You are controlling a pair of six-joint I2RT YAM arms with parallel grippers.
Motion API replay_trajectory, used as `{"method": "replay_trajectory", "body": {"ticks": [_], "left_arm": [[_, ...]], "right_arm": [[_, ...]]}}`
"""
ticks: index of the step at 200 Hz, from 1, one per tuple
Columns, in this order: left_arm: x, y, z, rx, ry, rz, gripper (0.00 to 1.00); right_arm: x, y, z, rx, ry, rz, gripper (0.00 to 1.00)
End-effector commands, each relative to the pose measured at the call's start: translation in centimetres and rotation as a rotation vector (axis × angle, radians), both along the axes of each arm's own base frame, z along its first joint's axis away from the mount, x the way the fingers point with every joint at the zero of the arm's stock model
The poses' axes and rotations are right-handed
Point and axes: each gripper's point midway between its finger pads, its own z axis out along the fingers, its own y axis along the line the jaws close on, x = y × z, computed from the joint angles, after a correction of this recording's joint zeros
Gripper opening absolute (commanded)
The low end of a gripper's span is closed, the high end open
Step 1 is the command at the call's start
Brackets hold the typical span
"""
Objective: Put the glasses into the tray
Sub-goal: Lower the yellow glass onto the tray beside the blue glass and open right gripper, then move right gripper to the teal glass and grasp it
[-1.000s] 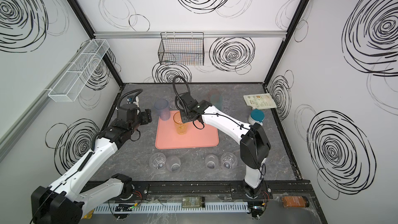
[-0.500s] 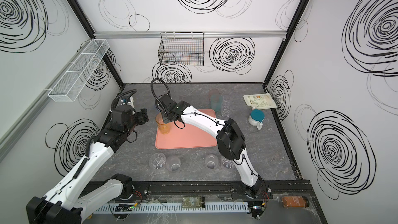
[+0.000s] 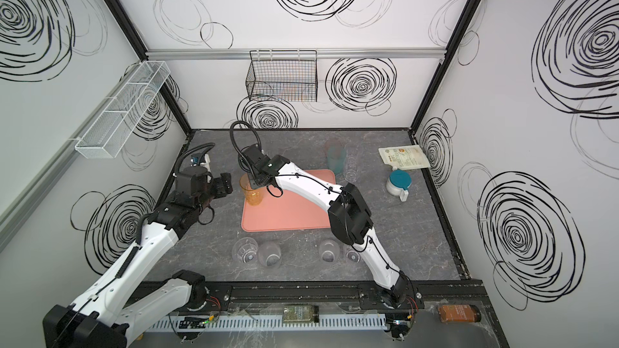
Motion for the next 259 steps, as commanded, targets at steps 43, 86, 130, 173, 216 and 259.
{"method": "replay_trajectory", "body": {"ticks": [43,86,130,173,216,259], "left_arm": [[0.6,-0.4,0.3,-0.044,-0.039,-0.008,0.8],[0.5,-0.3,0.0,-0.048,-0.038,-0.007,0.8],[0.7,-0.3,-0.3,-0.058,-0.038,-0.001,0.8],[1.2,0.4,1.1,-0.024,-0.059,0.017,0.8],[2.6,-3.2,4.0,0.055,-0.132,-0.108,0.79],[2.2,-12.3,5.3,0.097,-0.255,-0.339,0.8]], "right_arm": [[0.9,0.6,-0.1,0.015,-0.017,-0.023,0.11],[0.1,0.7,0.5,0.087,0.072,-0.016,0.28],[-0.7,-0.1,2.5,0.194,0.137,0.001,0.39],[-1.3,-2.7,7.3,0.315,0.147,0.032,0.5],[1.6,-11.7,9.1,0.277,0.064,-0.097,0.54],[5.5,-22.7,8.7,0.213,-0.045,-0.292,0.54]]}}
